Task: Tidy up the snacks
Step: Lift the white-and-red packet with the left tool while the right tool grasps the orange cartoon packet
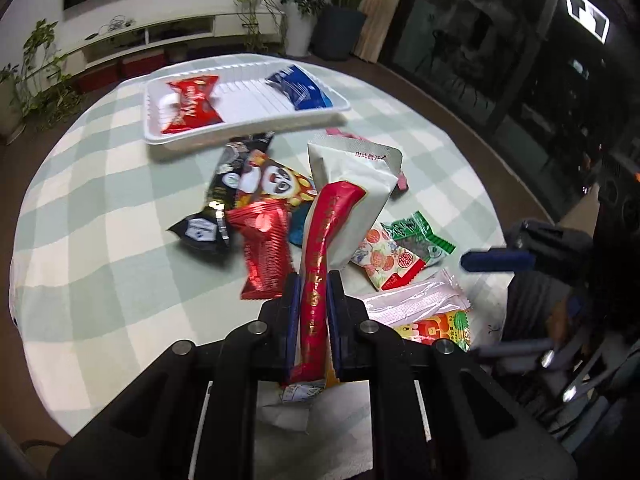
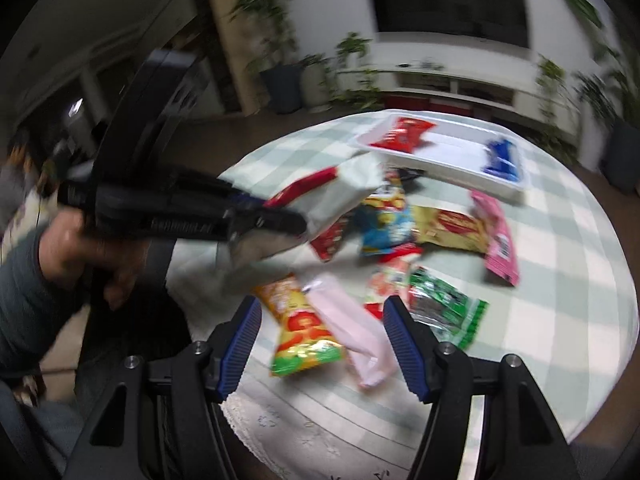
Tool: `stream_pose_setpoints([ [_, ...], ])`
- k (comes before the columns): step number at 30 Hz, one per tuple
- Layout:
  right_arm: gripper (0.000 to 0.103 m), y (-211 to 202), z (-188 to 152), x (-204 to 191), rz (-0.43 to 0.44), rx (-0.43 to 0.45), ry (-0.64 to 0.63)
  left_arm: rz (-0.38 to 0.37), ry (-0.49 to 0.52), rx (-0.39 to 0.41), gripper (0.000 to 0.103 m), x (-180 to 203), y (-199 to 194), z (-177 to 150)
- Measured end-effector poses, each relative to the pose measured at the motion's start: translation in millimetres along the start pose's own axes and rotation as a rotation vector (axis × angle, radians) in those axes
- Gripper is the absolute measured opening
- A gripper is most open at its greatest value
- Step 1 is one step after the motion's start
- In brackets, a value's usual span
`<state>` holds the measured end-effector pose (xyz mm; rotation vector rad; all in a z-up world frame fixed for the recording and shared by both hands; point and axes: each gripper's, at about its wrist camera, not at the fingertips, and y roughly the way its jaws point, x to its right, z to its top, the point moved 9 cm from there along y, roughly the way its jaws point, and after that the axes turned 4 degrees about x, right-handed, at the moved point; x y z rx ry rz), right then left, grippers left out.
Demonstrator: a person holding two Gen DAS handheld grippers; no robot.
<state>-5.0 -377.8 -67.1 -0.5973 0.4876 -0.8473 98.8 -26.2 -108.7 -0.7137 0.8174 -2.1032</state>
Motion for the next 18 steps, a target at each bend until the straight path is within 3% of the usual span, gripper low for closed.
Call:
stream_pose_setpoints([
  [3, 0.066, 11, 2, -19, 0.028, -0.046, -0.104, -0.002, -0.053, 0.037, 0.011, -12, -17, -2],
  [10, 0.052, 48, -6, -35, 0.061, -0.185, -0.206, 0.001, -0.180, 0.106, 0.011, -43, -50, -17],
  [18, 0.044, 70, -23, -35, 0.050, -0.300, -0.269, -0.022, -0.207, 0.104, 0.011, -45, -47, -28],
])
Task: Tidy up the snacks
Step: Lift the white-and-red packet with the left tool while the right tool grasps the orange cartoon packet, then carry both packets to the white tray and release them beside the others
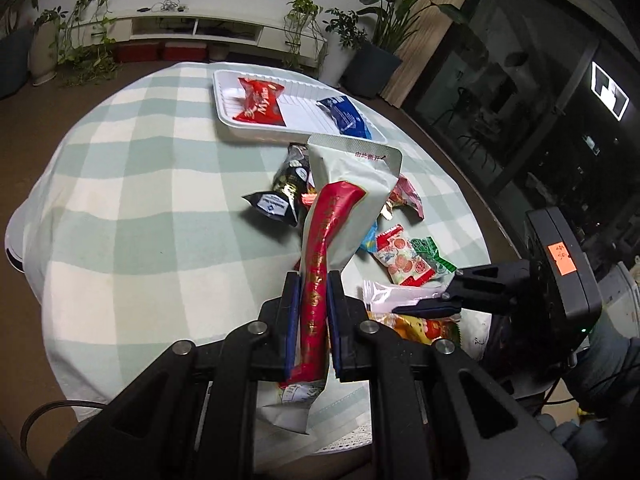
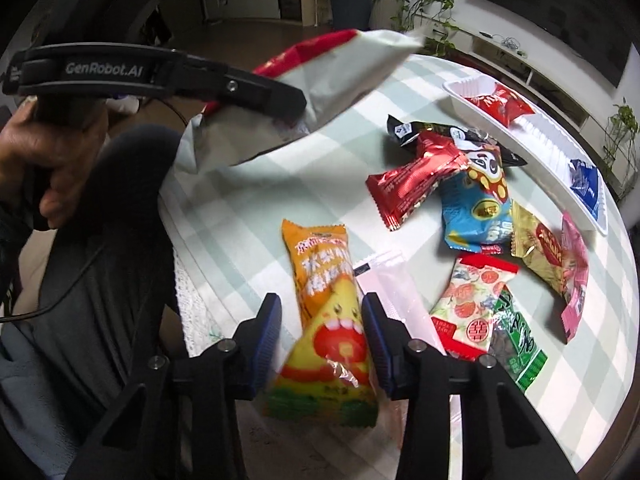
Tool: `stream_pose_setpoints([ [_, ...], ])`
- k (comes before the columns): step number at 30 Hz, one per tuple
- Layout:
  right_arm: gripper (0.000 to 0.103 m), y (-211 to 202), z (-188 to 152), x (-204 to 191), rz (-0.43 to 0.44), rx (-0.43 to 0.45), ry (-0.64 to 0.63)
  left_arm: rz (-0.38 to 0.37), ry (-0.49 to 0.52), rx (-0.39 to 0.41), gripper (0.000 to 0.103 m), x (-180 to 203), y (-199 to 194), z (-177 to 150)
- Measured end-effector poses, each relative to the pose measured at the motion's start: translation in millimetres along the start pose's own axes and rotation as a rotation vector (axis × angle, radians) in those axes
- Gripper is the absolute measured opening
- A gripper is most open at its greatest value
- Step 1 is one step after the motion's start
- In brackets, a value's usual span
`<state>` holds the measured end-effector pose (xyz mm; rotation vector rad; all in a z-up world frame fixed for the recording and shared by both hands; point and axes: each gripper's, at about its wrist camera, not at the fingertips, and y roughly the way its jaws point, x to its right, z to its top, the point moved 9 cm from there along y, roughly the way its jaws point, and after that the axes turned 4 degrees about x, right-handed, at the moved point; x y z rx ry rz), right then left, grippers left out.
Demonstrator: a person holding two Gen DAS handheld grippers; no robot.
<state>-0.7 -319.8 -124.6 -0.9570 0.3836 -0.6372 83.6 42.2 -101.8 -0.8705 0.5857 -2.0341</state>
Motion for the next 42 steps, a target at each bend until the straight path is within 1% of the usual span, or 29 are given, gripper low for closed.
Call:
stream_pose_setpoints([
  [4, 0.033, 4, 3, -1, -0.004, -0.024, -0.007, -0.014, -0.007, -0.003, 0.011, 2, 5, -2],
  [9, 0.024, 6, 3, -5, -0.003, -0.037, -0.021, -0.009, -0.015, -0.006, 0.011, 0, 7, -4],
  [10, 0.020, 6, 4, -7, -0.002, -0.035, -0.023, -0.008, -0.018, -0.006, 0.011, -1, 8, -4],
  [11, 0.019, 6, 5, -7, 0.000, -0.031, -0.020, -0.009, -0.020, -0.007, 0.011, 0, 9, -5],
  [19, 0.016, -4, 5, -5, 0.017, 0.019, 0.042, -0.019, -0.030, -0.006, 0.011, 2, 11, -7],
  [25, 0.015, -20, 14, 1, 0.040, 0.093, 0.109, -0.028, -0.048, 0.015, 0.011, 1, 6, -2],
  [28, 0.015, -32, 20, 8, 0.070, 0.146, 0.167, -0.036, -0.063, 0.031, 0.011, 0, 2, 4],
  [32, 0.015, -54, 28, 28, 0.116, 0.236, 0.280, -0.046, -0.078, 0.058, 0.011, -1, -4, 17],
  [34, 0.015, -60, 29, 42, 0.108, 0.265, 0.327, -0.045, -0.080, 0.075, 0.011, -3, -6, 27],
  [38, 0.015, -77, 25, 88, 0.063, 0.317, 0.438, -0.045, -0.090, 0.103, 0.011, -8, -9, 48],
  [40, 0.015, -88, 23, 115, 0.028, 0.348, 0.495, -0.040, -0.088, 0.113, 0.011, -11, -9, 61],
  [42, 0.015, -103, 21, 146, -0.027, 0.386, 0.547, -0.032, -0.081, 0.121, 0.011, -13, -7, 77],
])
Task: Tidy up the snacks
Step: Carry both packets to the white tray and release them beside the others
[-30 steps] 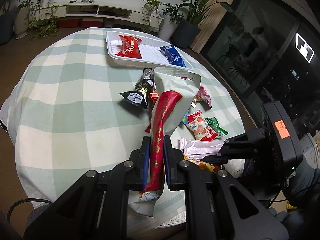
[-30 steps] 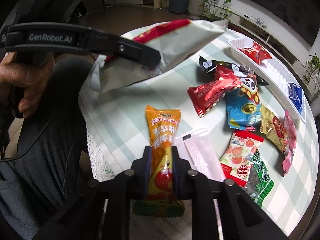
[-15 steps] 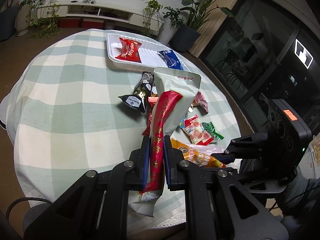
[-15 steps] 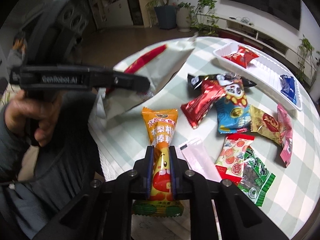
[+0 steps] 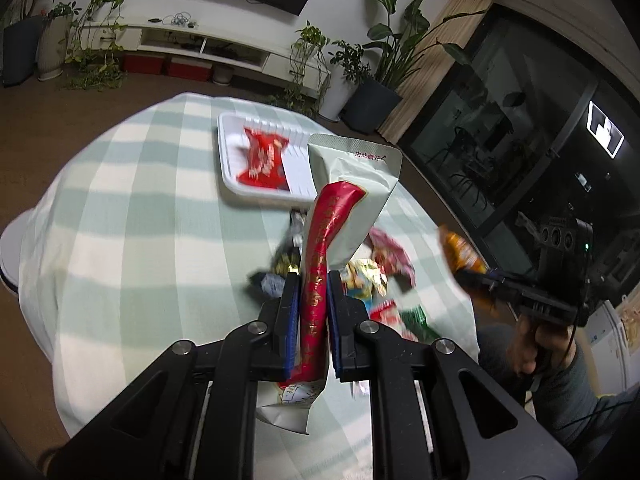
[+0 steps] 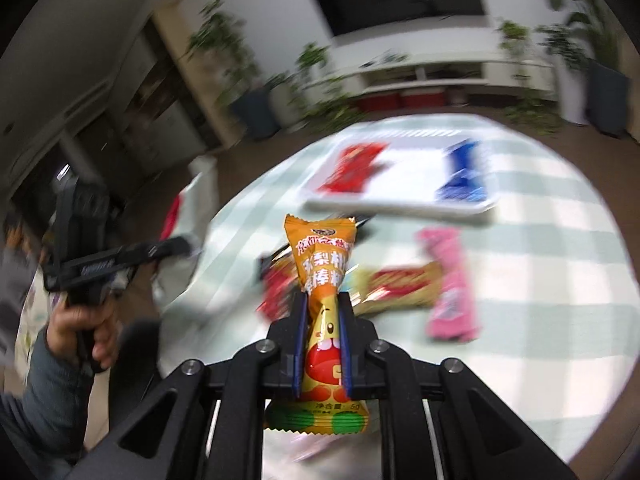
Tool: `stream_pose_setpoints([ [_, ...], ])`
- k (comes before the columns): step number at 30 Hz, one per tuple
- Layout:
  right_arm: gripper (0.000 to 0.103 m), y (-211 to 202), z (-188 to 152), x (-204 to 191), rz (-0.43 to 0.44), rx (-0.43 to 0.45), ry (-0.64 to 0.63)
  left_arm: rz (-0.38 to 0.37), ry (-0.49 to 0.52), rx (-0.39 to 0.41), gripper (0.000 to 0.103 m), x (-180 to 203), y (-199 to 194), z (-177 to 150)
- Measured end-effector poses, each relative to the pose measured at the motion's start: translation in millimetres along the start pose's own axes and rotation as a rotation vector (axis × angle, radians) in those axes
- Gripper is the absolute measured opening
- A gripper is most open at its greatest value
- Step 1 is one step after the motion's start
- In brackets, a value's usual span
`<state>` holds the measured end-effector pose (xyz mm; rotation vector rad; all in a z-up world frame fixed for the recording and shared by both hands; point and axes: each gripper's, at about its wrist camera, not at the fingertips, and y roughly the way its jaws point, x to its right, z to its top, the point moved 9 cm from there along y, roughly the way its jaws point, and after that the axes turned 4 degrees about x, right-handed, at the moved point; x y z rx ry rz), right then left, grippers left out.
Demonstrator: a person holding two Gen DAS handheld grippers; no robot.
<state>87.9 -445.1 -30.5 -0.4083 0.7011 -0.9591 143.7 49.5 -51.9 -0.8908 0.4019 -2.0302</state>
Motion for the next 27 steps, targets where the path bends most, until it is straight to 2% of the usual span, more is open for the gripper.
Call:
stream_pose_setpoints([
  [7, 0.015, -20, 68, 68, -0.131, 0.135, 0.095, -0.008, -0.016, 0.026, 0.011, -4, 23, 62],
  [13, 0.015, 11, 123, 83, -0.152, 0.169, 0.075, -0.041, -0.043, -0.004, 0.011, 5, 77, 123],
  [19, 0.015, 68, 149, 86, -0.188, 0.120, 0.028, -0.031, -0.055, -0.096, 0.011, 15, 156, 154],
  [27, 0.015, 137, 141, 103, -0.232, 0.001, 0.019, 0.047, -0.053, -0.147, 0.011, 11, 228, 149],
])
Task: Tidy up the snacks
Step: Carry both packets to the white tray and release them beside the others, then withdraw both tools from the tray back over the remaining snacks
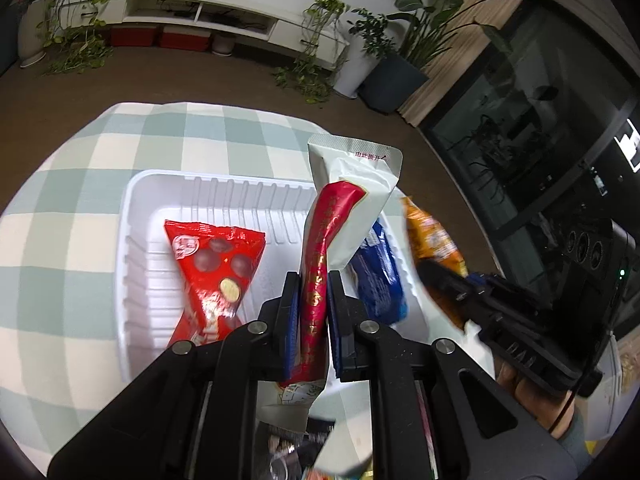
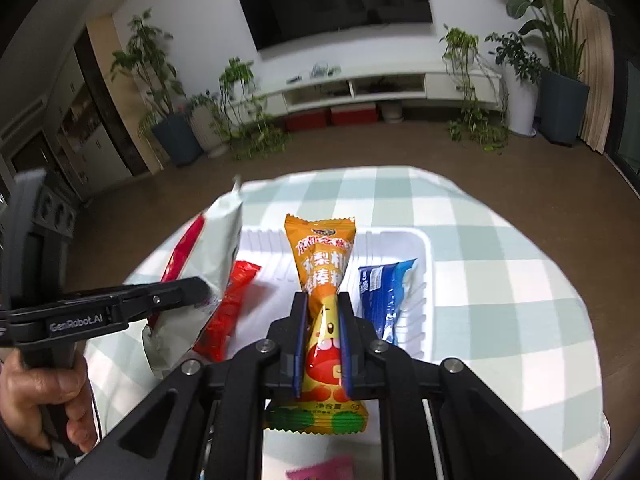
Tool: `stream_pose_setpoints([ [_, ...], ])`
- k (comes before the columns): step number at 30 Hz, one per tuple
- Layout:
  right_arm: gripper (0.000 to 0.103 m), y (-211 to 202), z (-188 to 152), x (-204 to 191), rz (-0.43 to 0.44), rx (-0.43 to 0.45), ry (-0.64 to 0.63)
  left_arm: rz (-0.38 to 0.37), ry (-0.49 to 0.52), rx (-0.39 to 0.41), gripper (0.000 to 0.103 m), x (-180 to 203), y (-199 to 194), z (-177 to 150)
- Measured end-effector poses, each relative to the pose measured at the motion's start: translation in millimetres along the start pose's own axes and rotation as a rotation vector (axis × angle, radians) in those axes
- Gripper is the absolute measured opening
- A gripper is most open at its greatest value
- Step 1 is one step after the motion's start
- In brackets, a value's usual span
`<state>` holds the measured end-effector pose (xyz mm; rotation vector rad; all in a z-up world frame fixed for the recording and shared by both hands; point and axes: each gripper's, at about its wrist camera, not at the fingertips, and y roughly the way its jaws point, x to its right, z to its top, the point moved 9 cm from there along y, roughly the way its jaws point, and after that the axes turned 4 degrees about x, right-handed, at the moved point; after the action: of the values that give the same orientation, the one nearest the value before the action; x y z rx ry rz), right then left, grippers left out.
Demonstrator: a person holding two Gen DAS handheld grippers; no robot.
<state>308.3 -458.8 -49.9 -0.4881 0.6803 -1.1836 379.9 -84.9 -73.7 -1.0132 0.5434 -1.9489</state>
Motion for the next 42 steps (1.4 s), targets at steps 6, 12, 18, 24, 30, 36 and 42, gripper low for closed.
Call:
stream_pose_setpoints([
  [6, 0.015, 33, -13, 4, -0.026, -0.065, 0.008, 0.042, -0.005, -0.043, 0.011, -7, 37, -14],
  [12, 0.015, 48, -27, 9, -0.065, -0.113, -0.020, 0.073, -0.007, -0.063, 0.011, -21, 54, -21],
  [18, 0.015, 55, -34, 12, -0.065, -0.124, -0.009, 0.079, -0.001, -0.080, 0.011, -27, 67, -29],
  [24, 0.015, 60, -33, 8, -0.070, -0.131, -0.021, 0.097, 0.013, -0.085, 0.011, -28, 69, -29],
  [30, 0.035, 58, -34, 3, -0.082, -0.138, -0.054, 0.106, 0.001, -0.076, 0.020, -30, 61, -28],
  [36, 0.057, 42, -30, -4, -0.098, -0.112, -0.097, 0.107, 0.029, -0.021, 0.061, -20, 33, -21],
  [42, 0.072, -3, -18, -3, -0.119, -0.032, -0.096, 0.080, 0.061, 0.049, 0.089, -1, -16, -20],
])
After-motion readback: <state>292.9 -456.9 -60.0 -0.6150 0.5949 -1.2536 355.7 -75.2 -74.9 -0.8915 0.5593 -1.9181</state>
